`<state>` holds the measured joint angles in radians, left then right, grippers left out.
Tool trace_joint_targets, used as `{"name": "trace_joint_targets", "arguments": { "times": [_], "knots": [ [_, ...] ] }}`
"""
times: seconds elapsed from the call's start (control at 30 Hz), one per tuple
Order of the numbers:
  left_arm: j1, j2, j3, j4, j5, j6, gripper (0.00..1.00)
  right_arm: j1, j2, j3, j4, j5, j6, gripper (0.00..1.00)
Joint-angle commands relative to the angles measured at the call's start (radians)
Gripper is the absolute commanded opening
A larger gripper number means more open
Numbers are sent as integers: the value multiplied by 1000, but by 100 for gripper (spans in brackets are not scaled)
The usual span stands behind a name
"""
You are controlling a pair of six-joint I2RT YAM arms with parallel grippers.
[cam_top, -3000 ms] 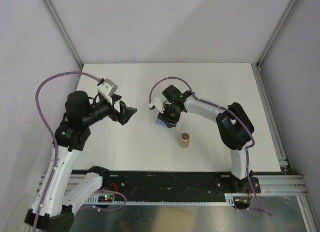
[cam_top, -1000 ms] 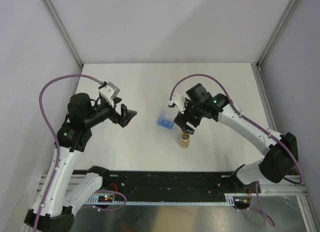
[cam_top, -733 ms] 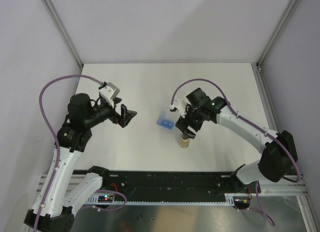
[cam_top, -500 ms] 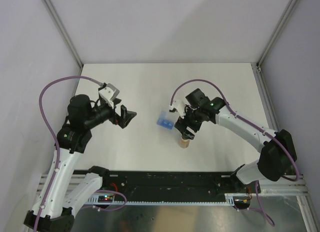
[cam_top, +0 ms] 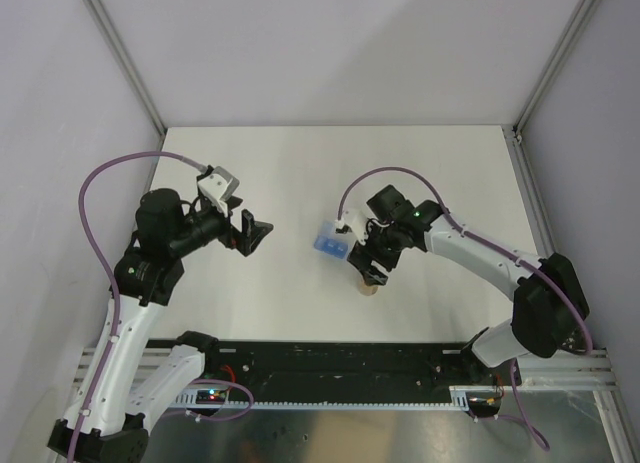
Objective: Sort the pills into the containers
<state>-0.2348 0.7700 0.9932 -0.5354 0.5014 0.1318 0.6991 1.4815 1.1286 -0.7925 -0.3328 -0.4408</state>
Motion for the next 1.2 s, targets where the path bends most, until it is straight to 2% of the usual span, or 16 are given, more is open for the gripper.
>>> {"name": "trace_joint_targets", "arguments": {
  "times": [0.0,0.37,0.7,1.03,1.17],
  "knots": [
    [6,-4,-6,21,-5,15,100,13,20,-4,37,-20,2,77],
    [6,-4,-9,20,-10,19,100,19,44,-8,52,-14,-3,64],
    [6,-11,-12,21,-11,20,100,22,56,-9,51,-4,-8,63],
    [6,-14,-16,21,-10,22,100,22,67,-8,44,-3,-11,57],
    [6,-14,-16,21,-7,22,100,23,68,-8,39,-4,-14,49]
  ]
}}
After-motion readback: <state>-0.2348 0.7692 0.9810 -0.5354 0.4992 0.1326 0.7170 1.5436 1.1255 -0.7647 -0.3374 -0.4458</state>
